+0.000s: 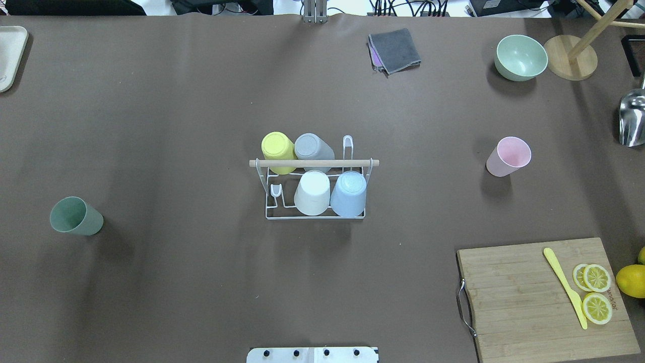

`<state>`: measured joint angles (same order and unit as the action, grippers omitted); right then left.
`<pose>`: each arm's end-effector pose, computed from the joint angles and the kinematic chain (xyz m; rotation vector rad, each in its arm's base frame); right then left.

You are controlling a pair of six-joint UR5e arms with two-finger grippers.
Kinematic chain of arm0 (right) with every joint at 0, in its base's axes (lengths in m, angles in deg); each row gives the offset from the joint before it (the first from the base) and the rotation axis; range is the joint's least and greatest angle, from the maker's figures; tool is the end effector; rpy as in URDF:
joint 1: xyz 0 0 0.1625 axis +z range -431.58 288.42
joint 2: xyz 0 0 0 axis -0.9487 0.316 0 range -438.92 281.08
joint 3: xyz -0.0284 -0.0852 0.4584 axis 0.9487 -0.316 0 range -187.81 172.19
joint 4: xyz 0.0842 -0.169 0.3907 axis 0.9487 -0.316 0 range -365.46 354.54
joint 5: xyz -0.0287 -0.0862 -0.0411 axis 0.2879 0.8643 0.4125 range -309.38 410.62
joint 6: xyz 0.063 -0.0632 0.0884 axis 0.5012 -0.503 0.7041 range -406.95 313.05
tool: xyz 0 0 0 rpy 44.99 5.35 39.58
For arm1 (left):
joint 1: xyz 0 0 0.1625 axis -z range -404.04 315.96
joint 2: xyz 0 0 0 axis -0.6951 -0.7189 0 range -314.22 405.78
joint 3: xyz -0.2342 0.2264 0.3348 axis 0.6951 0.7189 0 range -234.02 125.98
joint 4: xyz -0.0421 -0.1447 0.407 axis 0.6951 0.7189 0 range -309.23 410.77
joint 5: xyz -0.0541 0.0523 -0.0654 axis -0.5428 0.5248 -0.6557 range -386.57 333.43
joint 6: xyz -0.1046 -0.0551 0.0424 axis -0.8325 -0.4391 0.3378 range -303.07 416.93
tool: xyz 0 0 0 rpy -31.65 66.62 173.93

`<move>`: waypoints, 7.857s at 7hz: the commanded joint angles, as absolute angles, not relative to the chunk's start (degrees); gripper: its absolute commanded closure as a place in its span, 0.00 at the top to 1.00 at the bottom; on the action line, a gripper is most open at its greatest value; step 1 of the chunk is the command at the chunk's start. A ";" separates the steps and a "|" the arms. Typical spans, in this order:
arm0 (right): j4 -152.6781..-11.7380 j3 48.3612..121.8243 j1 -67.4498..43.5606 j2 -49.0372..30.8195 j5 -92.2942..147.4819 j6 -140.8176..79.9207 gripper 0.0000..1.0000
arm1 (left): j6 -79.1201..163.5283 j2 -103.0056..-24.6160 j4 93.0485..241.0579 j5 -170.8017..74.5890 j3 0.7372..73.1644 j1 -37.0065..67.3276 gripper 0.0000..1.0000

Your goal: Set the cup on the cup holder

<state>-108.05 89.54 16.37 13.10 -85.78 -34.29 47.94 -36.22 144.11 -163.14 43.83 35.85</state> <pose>0.0251 -0.4839 0.6895 -0.2226 -0.7883 0.2258 0.0380 -0.4528 0.7069 -0.0832 0.8100 0.0410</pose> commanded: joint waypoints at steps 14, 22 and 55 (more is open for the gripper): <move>-109.52 58.85 -8.91 -24.40 -88.43 -25.76 0.98 | 34.26 -73.78 138.27 -155.17 23.57 37.70 0.97; -132.27 55.55 -9.78 -31.19 -87.90 -43.34 0.98 | 54.53 -82.10 89.91 -159.90 18.67 22.35 0.97; -95.53 61.44 -0.30 -25.92 -118.34 -63.03 0.42 | -6.31 -73.50 177.60 -159.76 24.28 25.05 0.00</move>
<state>-104.90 61.55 -1.05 -26.55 -112.15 -62.63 -0.13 -74.98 166.77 -162.84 22.79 24.90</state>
